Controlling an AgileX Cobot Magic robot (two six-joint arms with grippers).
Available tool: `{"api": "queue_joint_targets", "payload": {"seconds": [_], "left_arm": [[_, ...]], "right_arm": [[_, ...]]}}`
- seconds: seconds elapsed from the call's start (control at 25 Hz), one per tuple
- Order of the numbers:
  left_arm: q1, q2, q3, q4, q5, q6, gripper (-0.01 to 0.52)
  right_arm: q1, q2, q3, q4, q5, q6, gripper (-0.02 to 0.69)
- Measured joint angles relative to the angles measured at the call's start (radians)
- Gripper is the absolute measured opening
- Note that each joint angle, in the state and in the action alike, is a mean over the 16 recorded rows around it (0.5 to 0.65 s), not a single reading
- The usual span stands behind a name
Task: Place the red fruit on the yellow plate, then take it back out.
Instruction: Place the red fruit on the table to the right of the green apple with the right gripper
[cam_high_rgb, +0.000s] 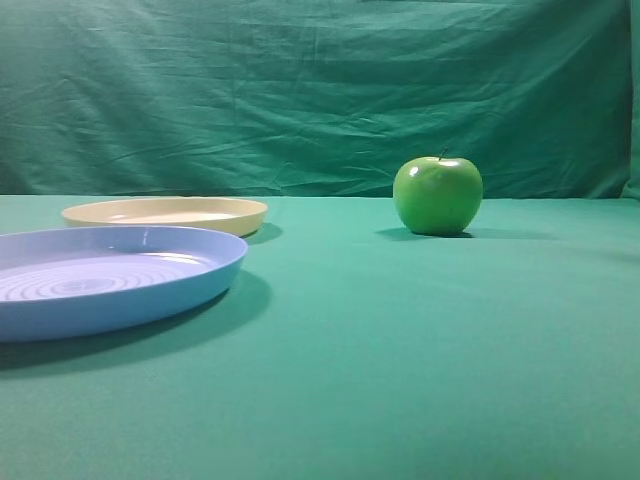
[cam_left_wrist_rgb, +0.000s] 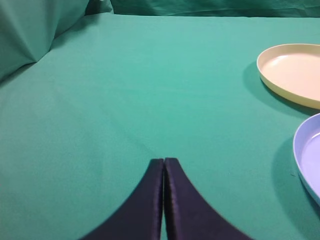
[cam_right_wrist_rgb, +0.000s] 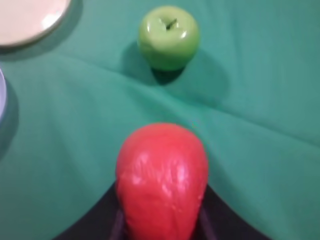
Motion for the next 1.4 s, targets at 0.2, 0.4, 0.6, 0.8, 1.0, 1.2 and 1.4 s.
{"api": "queue_joint_targets", "payload": {"seconds": [0.2, 0.4, 0.6, 0.8, 1.0, 1.2, 1.4], "left_arm": [[0.000, 0.000, 0.000, 0.000, 0.000, 0.001, 0.000], [0.000, 0.000, 0.000, 0.000, 0.000, 0.001, 0.000], [0.000, 0.000, 0.000, 0.000, 0.000, 0.002, 0.000], [0.000, 0.000, 0.000, 0.000, 0.000, 0.002, 0.000], [0.000, 0.000, 0.000, 0.000, 0.000, 0.002, 0.000], [0.000, 0.000, 0.000, 0.000, 0.000, 0.002, 0.000], [0.000, 0.000, 0.000, 0.000, 0.000, 0.002, 0.000]], "right_arm": [[0.000, -0.002, 0.184, 0.004, -0.159, 0.002, 0.195], [0.000, 0.047, 0.288, 0.009, -0.286, 0.002, 0.195], [0.000, 0.126, 0.331, 0.012, -0.371, 0.002, 0.211], [0.000, 0.205, 0.338, 0.012, -0.410, 0.002, 0.306], [0.000, 0.250, 0.338, 0.012, -0.432, 0.002, 0.448], [0.000, 0.249, 0.324, 0.012, -0.413, 0.002, 0.580], [0.000, 0.202, 0.271, 0.010, -0.322, 0.002, 0.603]]}}
